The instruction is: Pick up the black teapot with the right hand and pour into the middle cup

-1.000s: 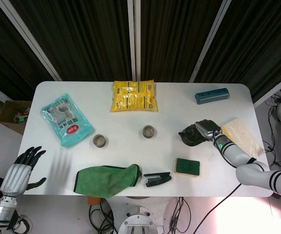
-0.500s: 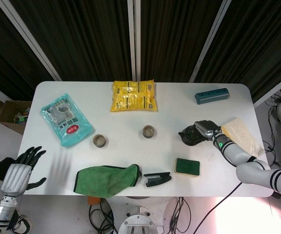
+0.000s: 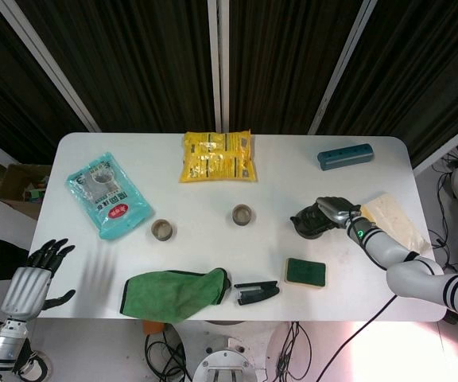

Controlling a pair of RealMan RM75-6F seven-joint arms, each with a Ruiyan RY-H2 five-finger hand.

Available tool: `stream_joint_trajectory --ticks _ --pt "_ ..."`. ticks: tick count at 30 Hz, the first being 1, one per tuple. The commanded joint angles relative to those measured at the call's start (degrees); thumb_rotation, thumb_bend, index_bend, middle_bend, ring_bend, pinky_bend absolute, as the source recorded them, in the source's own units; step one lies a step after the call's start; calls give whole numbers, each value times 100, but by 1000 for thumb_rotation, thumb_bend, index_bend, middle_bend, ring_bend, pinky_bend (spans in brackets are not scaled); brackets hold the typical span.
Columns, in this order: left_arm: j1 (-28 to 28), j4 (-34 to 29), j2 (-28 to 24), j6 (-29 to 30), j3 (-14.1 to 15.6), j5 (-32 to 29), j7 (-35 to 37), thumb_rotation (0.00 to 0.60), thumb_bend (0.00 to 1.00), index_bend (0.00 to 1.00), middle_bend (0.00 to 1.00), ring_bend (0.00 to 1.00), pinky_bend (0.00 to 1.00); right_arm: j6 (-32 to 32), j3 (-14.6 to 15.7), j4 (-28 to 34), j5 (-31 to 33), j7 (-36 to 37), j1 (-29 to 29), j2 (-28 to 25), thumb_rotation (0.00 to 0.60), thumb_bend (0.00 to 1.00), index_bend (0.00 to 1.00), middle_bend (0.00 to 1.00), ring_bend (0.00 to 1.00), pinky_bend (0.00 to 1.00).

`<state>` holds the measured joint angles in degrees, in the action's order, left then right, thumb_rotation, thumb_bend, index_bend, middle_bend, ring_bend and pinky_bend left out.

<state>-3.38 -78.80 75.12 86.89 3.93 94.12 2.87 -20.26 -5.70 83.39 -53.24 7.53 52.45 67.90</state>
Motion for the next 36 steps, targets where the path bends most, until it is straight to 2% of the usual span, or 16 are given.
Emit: stream_joint_trajectory --ticks 1,10,18,32,36 --pt "-2 -8 -2 -3 1 2 -2 600 128 170 88 73 216 45 -42 9 -50 76 -10 -29 337 159 727 702 680 204" --pt "0 4 1 -6 4 -4 5 600 129 171 88 74 216 103 -109 0 -166 277 -46 -50 338 160 771 739 712 217" --pt "-11 31 21 -41 6 -18 30 600 129 171 88 73 216 71 -119 -17 -244 352 -68 -56 338 161 817 787 750 271" --pt "-14 57 37 -55 10 -28 46 600 129 171 88 73 217 -130 -92 21 -273 325 -92 -60 340 176 826 812 754 282" --pt "-12 74 47 -55 7 -35 55 600 129 171 88 73 217 -242 -91 64 -252 288 -99 -73 338 176 826 814 754 353"
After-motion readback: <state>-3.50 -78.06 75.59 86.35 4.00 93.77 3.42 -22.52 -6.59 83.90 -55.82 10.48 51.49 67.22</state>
